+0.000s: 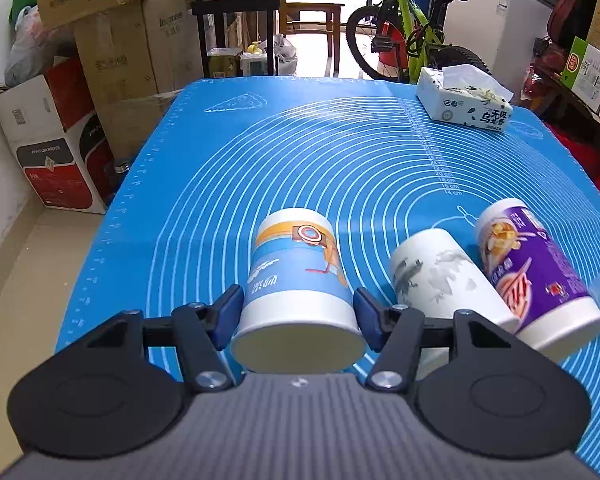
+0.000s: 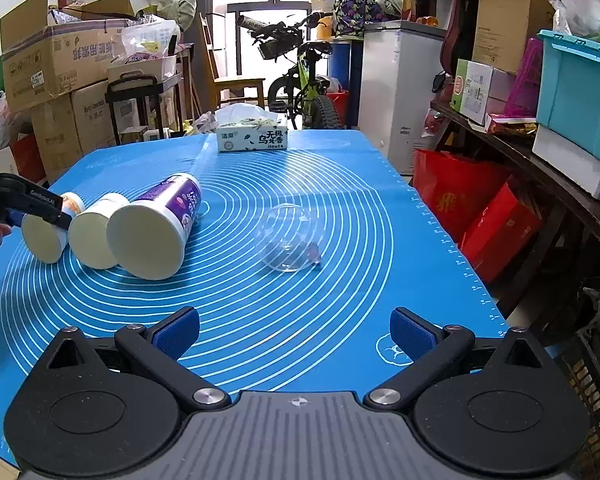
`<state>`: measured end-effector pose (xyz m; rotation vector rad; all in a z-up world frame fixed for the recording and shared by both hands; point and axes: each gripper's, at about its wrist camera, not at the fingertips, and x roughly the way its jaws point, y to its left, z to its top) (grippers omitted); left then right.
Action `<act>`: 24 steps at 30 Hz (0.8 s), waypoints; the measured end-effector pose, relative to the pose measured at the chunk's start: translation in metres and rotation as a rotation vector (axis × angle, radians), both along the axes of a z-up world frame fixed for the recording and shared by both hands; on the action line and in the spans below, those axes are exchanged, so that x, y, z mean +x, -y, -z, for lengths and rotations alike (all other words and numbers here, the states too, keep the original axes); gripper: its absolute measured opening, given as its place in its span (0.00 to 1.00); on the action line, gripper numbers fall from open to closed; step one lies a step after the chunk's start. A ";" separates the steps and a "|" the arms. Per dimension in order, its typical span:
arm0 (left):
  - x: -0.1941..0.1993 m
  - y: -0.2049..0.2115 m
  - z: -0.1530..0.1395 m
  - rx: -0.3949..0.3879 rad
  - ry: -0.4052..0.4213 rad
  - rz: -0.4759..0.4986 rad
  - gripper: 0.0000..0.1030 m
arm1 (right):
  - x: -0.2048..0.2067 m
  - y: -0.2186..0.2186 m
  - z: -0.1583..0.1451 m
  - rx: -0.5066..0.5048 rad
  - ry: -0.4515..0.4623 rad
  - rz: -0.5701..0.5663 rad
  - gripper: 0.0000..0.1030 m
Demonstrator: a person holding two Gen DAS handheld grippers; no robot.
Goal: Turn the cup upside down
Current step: 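Lift the blue cartoon cup with the left tool toward the right tool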
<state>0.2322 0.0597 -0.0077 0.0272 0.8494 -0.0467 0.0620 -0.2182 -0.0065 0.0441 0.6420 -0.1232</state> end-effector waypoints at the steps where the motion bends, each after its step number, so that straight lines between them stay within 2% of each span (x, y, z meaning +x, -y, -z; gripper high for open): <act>1: -0.005 0.000 -0.003 0.005 0.009 0.000 0.60 | -0.001 0.000 -0.001 -0.001 0.002 -0.001 1.00; 6: -0.044 0.002 -0.028 0.011 0.082 0.028 0.60 | -0.002 -0.001 -0.006 -0.001 0.012 -0.003 1.00; 14: -0.109 0.025 -0.058 0.006 0.153 0.110 0.60 | -0.010 -0.007 -0.010 -0.006 0.012 -0.031 1.00; 18: -0.123 0.046 -0.057 -0.013 0.145 0.161 0.60 | -0.012 -0.007 -0.011 -0.004 0.006 -0.036 1.00; 24: -0.123 0.074 -0.037 -0.049 0.111 0.198 0.60 | -0.016 0.001 -0.009 -0.003 -0.005 -0.026 1.00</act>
